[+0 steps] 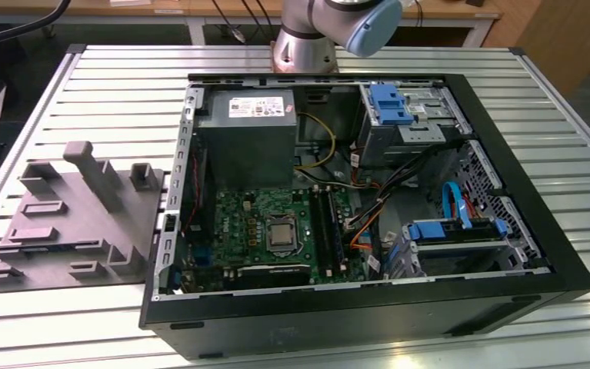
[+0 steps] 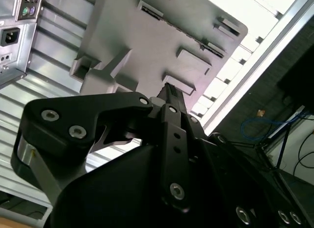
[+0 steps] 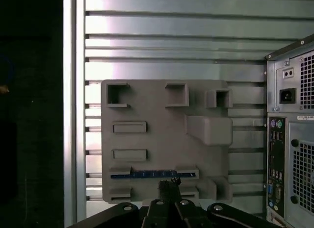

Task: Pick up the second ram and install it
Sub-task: 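Pick up the second ram and move it above second insertion slot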

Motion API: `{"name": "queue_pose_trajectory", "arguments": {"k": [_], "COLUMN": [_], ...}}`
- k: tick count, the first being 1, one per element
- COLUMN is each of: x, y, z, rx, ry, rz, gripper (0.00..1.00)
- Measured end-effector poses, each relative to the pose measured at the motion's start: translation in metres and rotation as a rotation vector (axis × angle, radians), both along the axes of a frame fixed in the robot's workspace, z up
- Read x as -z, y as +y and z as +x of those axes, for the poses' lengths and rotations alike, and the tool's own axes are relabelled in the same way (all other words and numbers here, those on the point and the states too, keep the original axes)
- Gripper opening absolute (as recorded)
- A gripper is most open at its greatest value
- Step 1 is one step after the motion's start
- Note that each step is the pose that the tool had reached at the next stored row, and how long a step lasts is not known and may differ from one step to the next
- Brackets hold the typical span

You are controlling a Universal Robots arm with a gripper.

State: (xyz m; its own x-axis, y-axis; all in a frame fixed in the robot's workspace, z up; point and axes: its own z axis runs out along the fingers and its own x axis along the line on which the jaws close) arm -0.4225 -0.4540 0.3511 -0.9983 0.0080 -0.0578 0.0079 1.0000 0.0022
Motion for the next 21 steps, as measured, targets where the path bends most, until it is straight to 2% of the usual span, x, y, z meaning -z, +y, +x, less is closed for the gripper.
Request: {"name": "queue_pose_trajectory", "arguments": {"k": [21], "x": [0.0058], "y": [0.0], "z": [0.0], "rx": [-0.377], "ry": [0.0002], "rz": [-0.002], "gripper": [0.1]}}
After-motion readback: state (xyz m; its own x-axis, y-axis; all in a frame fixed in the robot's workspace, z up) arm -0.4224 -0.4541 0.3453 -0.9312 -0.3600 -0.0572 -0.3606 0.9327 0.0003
